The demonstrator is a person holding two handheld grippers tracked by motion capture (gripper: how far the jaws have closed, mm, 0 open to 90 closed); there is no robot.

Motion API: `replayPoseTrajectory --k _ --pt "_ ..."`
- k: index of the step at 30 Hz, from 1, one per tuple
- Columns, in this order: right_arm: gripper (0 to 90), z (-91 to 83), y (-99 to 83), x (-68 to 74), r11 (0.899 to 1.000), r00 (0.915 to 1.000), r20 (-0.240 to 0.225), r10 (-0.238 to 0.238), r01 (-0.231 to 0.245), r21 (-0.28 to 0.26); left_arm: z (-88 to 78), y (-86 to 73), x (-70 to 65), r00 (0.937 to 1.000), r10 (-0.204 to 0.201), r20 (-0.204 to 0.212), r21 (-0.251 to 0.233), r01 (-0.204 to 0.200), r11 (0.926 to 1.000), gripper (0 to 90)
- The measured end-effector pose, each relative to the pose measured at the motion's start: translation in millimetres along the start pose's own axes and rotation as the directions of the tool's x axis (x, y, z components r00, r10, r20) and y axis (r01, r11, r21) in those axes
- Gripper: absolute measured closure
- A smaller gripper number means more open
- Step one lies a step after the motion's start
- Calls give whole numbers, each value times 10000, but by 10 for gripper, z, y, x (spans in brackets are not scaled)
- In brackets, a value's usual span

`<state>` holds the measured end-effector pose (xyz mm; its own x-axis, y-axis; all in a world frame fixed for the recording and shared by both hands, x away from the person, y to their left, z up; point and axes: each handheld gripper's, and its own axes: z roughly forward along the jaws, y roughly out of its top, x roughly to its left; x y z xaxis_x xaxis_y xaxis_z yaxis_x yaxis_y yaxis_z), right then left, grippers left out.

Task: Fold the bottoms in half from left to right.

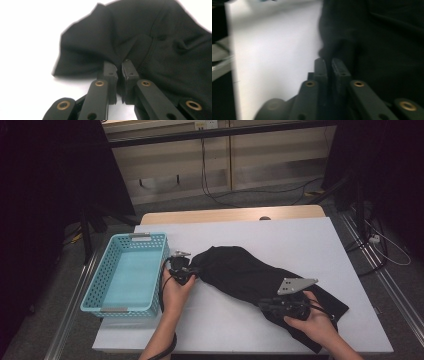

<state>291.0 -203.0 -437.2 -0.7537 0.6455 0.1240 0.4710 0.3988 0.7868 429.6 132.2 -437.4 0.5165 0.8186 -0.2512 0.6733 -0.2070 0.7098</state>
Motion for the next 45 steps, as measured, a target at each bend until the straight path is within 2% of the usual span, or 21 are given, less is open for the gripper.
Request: replayPoseTrajectory --k 1,2,5,8,12,13,14,16,19,21,22,23,25,27,29,32,34,36,39,41,45 --pt "725 9 6 4 9999 9992 383 -96 94 57 -22 16 6 10000 -19 -35 -97 19 10000 849" --pt "720 12 11 9 9998 9981 593 -178 175 58 -37 27 12 10000 -25 -60 -199 24 9998 849" --pt "659 -13 25 56 9997 9981 563 -247 246 34 -38 49 31 9999 90 -147 -267 -94 9996 848" --pt "670 -63 24 131 9989 9980 426 -476 475 16 -26 65 55 9994 124 -313 -335 -134 9993 848" --pt "707 -89 12 239 9975 9976 -162 -669 672 213 -38 91 97 9980 254 -581 -433 -280 9987 848" --pt "707 -89 12 239 9975 9976 -162 -669 672 213 -38 91 97 9980 254 -581 -433 -280 9987 848" --pt "701 -31 -16 287 9951 9963 -300 -802 817 553 -38 96 100 9977 259 -625 -471 -288 9985 847" --pt "673 56 -47 292 9906 9945 -34 -1046 1045 879 -19 93 103 9975 349 -617 -405 -374 9985 844" --pt "722 164 -76 242 9875 9951 267 -947 905 1289 8 73 111 9977 354 -584 -271 -371 9989 842" --pt "806 184 -69 195 9893 9959 429 -792 732 1265 19 60 116 9975 388 -592 -218 -402 9990 841" --pt "885 182 -63 167 9904 9956 589 -731 655 1219 25 57 118 9973 417 -605 -206 -431 9989 840" --pt "898 185 -62 137 9912 9958 614 -677 601 1181 29 55 117 9973 428 -602 -192 -440 9988 837" --pt "900 183 -63 73 9945 9983 508 -283 229 1024 38 48 111 9973 473 -564 -155 -482 9987 831" --pt "896 172 -73 21 9958 9981 621 -64 7 912 45 45 107 9971 497 -572 -118 -505 9987 812" --pt "844 155 -91 -15 9971 9977 626 260 -304 703 58 31 109 9970 509 -577 -59 -514 9987 776" --pt "745 81 -73 10 9990 9974 710 80 -111 431 57 24 108 9965 575 -604 -90 -581 9983 672" --pt "652 2 -50 24 9997 9954 951 -87 67 214 50 19 104 9970 614 -478 -75 -619 9981 604" --pt "609 -88 -40 -15 10000 9934 1143 83 -80 -28 44 13 104 9965 705 -449 20 -705 9975 552" --pt "557 -223 -54 -156 9985 9854 1619 525 -492 -246 31 2 106 9960 770 -449 -35 -773 9970 447" --pt "551 -300 -84 -278 9966 9761 2017 815 -777 -270 16 -4 111 9961 800 -372 44 -799 9968 409" --pt "542 -421 -164 -510 9933 9475 2987 1139 -1148 -148 4 -13 95 9960 848 -288 167 -844 9963 324"
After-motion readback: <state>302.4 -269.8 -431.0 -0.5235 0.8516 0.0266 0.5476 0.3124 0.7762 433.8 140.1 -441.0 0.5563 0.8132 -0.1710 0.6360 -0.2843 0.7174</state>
